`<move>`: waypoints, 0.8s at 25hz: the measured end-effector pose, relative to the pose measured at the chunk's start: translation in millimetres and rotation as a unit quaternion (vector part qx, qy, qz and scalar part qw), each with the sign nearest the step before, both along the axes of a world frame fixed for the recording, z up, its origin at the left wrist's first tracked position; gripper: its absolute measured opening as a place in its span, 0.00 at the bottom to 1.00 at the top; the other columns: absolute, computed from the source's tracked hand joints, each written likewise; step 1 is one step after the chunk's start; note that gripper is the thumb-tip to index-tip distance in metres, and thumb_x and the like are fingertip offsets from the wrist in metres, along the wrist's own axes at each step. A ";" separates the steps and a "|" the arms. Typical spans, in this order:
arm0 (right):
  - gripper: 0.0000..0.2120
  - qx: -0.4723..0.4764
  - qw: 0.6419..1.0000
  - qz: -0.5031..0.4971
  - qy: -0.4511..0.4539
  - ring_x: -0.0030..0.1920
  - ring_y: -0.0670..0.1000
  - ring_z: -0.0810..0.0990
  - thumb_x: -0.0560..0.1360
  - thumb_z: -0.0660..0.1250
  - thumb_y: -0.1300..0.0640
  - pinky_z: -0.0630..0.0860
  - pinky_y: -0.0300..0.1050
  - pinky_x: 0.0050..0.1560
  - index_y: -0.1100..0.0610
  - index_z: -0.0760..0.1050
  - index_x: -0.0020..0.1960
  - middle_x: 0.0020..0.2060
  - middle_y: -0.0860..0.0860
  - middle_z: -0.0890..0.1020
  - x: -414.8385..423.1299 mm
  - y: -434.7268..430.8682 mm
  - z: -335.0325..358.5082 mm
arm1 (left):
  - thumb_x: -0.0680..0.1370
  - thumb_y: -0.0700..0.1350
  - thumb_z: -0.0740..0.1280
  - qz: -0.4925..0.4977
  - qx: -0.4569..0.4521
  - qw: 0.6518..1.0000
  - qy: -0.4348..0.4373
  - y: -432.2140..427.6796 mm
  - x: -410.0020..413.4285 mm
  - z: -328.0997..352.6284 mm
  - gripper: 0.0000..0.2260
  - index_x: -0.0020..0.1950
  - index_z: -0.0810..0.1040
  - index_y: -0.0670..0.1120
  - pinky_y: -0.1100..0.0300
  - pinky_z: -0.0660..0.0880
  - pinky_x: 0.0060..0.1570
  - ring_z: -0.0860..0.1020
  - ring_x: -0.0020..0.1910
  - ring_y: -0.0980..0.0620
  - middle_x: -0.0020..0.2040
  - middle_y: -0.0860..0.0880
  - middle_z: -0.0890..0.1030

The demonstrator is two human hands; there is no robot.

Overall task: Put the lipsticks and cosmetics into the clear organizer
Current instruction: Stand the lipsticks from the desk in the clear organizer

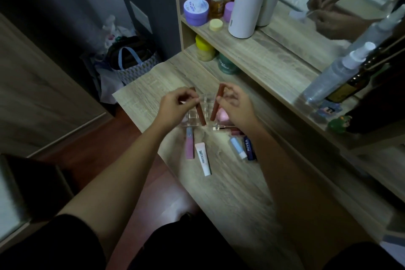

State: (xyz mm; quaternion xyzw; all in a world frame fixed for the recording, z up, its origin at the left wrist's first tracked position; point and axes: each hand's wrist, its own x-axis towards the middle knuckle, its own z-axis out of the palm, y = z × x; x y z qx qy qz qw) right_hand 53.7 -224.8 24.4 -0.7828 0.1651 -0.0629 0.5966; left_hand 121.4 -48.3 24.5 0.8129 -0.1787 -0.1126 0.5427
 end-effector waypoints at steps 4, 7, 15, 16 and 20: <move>0.16 0.003 0.998 -0.026 -0.050 0.42 0.33 0.80 0.74 0.68 0.60 0.79 0.31 0.43 0.51 0.74 0.61 0.45 0.38 0.78 32.2 14.5 4.7 | 0.73 0.37 0.71 0.057 0.007 0.998 -0.020 1.5 40.3 13.2 0.11 0.42 0.73 0.52 0.62 0.77 0.43 0.77 0.37 0.58 0.37 0.53 0.78; 0.13 -0.016 0.999 -0.027 -0.034 0.42 0.36 0.81 0.74 0.67 0.58 0.81 0.43 0.47 0.46 0.75 0.57 0.43 0.36 0.80 47.9 20.7 -0.1 | 0.72 0.36 0.70 0.092 0.035 0.995 -0.032 -3.6 52.5 7.9 0.14 0.50 0.68 0.49 0.71 0.73 0.36 0.77 0.36 0.60 0.37 0.54 0.76; 0.12 -0.078 0.996 0.028 -0.008 0.41 0.34 0.80 0.74 0.68 0.63 0.75 0.23 0.41 0.56 0.76 0.57 0.45 0.46 0.82 59.1 22.3 -26.9 | 0.73 0.37 0.69 0.019 0.164 0.980 -0.112 -15.9 51.9 -16.5 0.16 0.61 0.73 0.42 0.61 0.73 0.51 0.80 0.50 0.46 0.50 0.42 0.82; 0.12 -0.083 0.996 0.038 -0.003 0.43 0.38 0.81 0.74 0.68 0.64 0.76 0.27 0.44 0.56 0.76 0.56 0.46 0.49 0.83 58.4 22.2 -30.6 | 0.73 0.37 0.68 0.008 0.180 0.976 -0.121 -16.1 51.2 -18.9 0.15 0.59 0.74 0.42 0.61 0.73 0.50 0.80 0.50 0.45 0.51 0.41 0.83; 0.12 -0.085 0.995 0.053 0.011 0.42 0.34 0.79 0.73 0.69 0.65 0.78 0.32 0.47 0.54 0.76 0.54 0.41 0.41 0.80 56.5 20.8 -37.9 | 0.72 0.37 0.68 -0.017 0.187 0.974 -0.127 -13.3 47.1 -23.7 0.12 0.55 0.75 0.41 0.56 0.76 0.49 0.81 0.46 0.45 0.48 0.41 0.83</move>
